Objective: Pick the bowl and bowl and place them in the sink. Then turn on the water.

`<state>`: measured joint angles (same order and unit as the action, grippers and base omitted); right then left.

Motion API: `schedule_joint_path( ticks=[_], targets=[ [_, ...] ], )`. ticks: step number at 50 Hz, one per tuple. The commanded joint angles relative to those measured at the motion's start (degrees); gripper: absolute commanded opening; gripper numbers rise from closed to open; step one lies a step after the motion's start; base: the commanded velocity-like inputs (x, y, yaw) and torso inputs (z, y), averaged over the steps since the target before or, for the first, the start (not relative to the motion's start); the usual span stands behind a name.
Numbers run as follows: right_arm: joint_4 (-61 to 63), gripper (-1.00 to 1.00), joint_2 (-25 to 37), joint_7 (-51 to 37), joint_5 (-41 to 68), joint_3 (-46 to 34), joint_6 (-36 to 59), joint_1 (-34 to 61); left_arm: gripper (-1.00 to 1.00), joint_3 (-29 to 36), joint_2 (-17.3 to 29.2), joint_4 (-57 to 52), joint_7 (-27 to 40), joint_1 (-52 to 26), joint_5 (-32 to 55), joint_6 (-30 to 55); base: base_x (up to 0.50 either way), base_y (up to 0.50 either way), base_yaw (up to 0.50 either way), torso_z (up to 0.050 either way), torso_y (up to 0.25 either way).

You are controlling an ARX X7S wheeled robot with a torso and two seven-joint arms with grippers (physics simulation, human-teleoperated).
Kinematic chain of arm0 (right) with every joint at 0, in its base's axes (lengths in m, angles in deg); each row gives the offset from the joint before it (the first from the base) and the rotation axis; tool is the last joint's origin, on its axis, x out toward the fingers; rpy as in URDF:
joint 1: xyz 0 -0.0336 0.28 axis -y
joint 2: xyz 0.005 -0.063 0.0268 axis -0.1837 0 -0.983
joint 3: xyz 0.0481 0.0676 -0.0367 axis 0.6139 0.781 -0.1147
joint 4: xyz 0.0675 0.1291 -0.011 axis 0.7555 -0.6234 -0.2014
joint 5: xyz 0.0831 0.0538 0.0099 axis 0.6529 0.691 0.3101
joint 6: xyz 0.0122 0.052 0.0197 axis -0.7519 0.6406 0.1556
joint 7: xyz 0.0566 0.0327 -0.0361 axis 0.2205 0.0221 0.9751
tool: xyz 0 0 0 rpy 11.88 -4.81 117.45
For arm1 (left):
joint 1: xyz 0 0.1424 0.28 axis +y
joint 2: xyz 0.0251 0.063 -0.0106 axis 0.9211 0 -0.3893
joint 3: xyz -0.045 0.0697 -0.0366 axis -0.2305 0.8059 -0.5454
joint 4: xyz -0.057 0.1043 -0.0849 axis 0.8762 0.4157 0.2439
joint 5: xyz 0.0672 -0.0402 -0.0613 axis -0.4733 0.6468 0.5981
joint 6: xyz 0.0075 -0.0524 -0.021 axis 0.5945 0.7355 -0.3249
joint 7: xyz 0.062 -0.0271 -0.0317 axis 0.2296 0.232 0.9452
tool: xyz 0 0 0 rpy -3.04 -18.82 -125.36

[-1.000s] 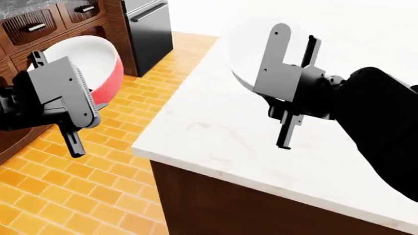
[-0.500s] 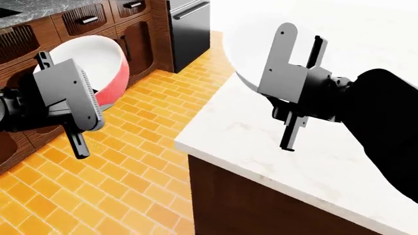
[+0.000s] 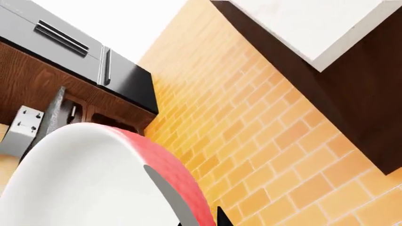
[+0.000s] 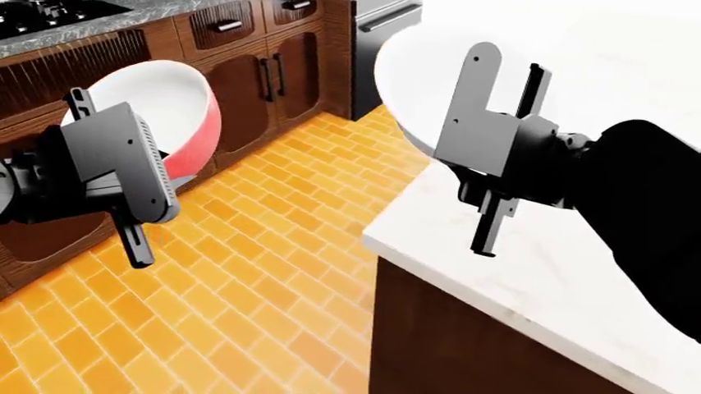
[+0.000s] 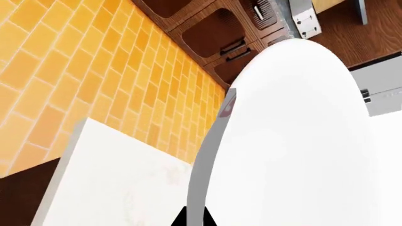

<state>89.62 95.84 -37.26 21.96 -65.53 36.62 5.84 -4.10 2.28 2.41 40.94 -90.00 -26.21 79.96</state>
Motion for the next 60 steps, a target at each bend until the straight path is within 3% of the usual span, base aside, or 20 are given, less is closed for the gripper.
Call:
schedule_joint_path(
  ticks=[1, 60],
  targets=[
    [0.17, -1.0, 0.0, -0.32, -1.1, 0.28, -0.18, 0.22, -1.0, -0.76, 0.14, -0.34, 0.9, -0.64, -0.61, -0.71, -0.01, 0.0, 0.5, 0.0, 0.0],
    [0.31, -1.0, 0.04, -0.96, -0.55, 0.61, -1.14, -1.26, -1.0, -1.01, 1.35, -1.58, 1.36, 0.08, -0.4, -0.84, -0.01, -0.01, 0.5, 0.001, 0.001]
  ],
)
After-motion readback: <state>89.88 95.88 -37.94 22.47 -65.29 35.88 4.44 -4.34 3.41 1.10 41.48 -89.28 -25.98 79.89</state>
